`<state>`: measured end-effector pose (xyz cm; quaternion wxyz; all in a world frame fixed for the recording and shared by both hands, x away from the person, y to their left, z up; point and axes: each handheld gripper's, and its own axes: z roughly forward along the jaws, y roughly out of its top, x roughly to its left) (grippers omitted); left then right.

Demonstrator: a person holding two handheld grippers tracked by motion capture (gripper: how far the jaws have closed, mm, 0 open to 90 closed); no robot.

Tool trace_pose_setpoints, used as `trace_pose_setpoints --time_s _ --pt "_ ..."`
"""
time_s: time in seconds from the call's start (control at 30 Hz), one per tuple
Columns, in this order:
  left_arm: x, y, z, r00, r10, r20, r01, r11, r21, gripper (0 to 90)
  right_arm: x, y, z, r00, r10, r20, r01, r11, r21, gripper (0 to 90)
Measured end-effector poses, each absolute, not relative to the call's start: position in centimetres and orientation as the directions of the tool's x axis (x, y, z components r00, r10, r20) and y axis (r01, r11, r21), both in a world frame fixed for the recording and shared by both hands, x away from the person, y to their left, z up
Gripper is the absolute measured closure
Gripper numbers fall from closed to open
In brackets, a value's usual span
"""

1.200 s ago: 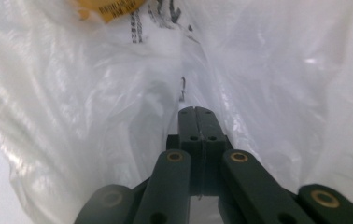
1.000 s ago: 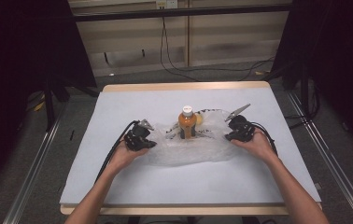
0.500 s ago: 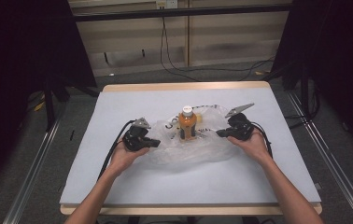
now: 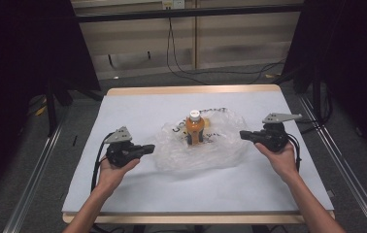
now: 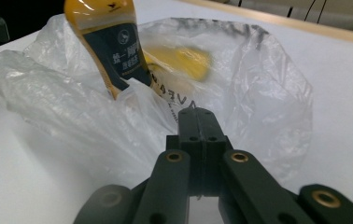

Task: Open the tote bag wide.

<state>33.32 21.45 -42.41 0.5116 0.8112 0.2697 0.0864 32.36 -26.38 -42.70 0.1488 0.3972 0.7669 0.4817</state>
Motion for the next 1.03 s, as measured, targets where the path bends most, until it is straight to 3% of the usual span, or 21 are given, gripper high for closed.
trace_pose_setpoints --time_s 0.03,0.07,0.1,0.13,0.23,0.4,0.43,0.47,0.53,0.57,0.7,1.03 --pt "33.0 21.7 -42.4 0.827 0.546 -0.135 0.351 -0.314 0.882 70.6 31.8 -26.5 -42.6 -0.638 0.756 0.148 0.451 0.211 0.867 74.1" --pt "32.6 21.9 -42.4 0.842 0.526 -0.119 0.327 -0.321 0.889 74.8 31.3 -26.7 -42.5 -0.629 0.761 0.161 0.449 0.186 0.874 64.1" --pt "32.2 22.0 -42.4 0.848 0.517 -0.114 0.316 -0.321 0.893 80.3 30.8 -26.9 -42.5 -0.629 0.757 0.177 0.446 0.166 0.88 65.6" --pt "31.9 22.1 -42.4 0.849 0.518 -0.1 0.308 -0.333 0.891 78.7 30.2 -27.0 -42.3 -0.639 0.75 0.171 0.424 0.158 0.892 61.1" --pt "30.9 22.5 -42.2 0.836 0.542 -0.088 0.296 -0.308 0.904 59.9 28.9 -27.3 -42.1 -0.63 0.755 0.185 0.396 0.107 0.912 35.7" --pt "29.9 23.6 -42.2 0.793 0.603 -0.087 0.302 -0.265 0.916 29.2 27.1 -27.8 -42.2 -0.588 0.793 0.16 0.377 0.094 0.921 7.6" --pt "29.8 23.8 -42.3 0.793 0.601 -0.096 0.304 -0.254 0.918 27.4 26.8 -27.9 -42.3 -0.58 0.8 0.155 0.372 0.091 0.924 5.1" --pt "29.5 24.1 -42.3 0.774 0.628 -0.082 0.299 -0.249 0.921 18.3 26.1 -28.2 -42.4 -0.565 0.812 0.148 0.368 0.087 0.926 2.1" --pt "29.5 24.4 -42.5 0.777 0.622 -0.095 0.304 -0.239 0.922 15.4 25.7 -28.3 -42.5 -0.555 0.818 0.151 0.364 0.076 0.928 0.8" --pt "29.2 24.5 -42.5 0.764 0.638 -0.094 0.305 -0.229 0.925 9.2 24.9 -28.5 -42.6 -0.539 0.832 0.131 0.357 0.085 0.93 1.2" --pt "28.1 25.4 -43.1 0.745 0.661 -0.089 0.292 -0.203 0.935 4.3 22.8 -29.3 -43.1 -0.514 0.849 0.119 0.315 0.058 0.947 1.7" --pt "26.8 27.0 -44.3 0.72 0.691 -0.063 0.266 -0.192 0.945 2.1 21.2 -30.4 -43.9 -0.461 0.875 0.15 0.297 -0.007 0.955 1.7"
